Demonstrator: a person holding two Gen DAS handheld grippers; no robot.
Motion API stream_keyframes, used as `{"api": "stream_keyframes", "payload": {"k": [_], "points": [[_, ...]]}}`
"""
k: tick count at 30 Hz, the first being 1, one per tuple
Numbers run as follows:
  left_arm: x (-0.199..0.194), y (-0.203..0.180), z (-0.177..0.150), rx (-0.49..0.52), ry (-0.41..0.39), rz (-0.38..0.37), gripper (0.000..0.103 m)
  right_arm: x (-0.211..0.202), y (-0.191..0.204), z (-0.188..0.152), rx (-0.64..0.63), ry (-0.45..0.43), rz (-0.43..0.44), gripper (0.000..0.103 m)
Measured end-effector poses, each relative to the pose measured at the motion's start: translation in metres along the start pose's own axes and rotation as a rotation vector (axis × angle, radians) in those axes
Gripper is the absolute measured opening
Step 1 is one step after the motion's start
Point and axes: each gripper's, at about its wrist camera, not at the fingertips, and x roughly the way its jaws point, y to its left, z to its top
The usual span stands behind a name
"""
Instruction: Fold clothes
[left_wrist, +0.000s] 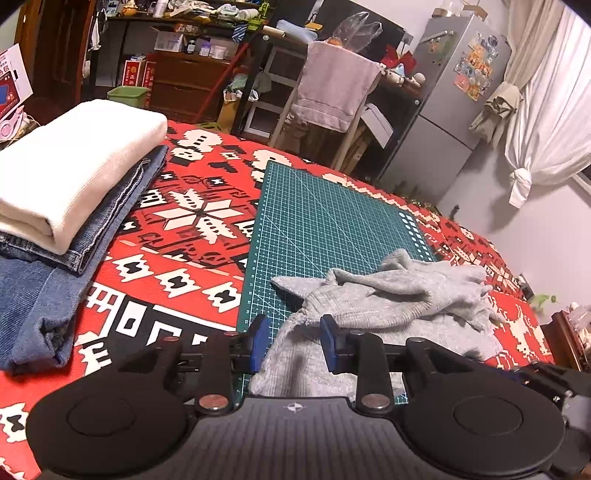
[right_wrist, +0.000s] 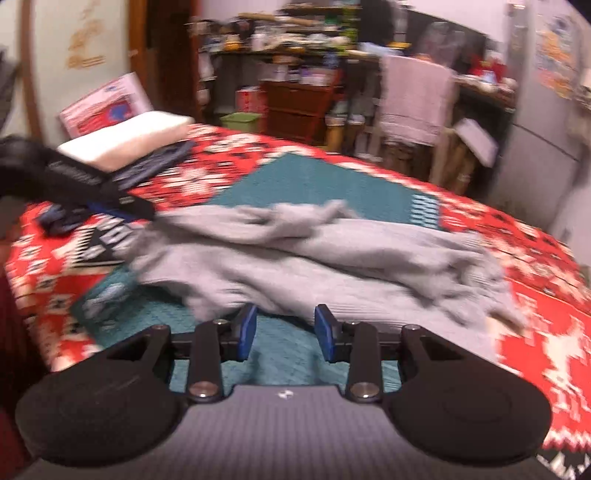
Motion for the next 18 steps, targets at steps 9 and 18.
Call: {"api": "stream_keyframes", "payload": {"k": [9, 18], "points": [[-0.014, 0.016, 0.002, -0.044, -0.013, 0.002, 0.031, 0.032, 0.07, 0.017, -0.306, -0.021, 0.032, 0.035], [-0.024, 0.036, 0.0, -0.093, -0.023, 0.03, 0.033, 0.06, 0.081, 0.029, -0.404, 0.05, 0.084, 0.004]]}}
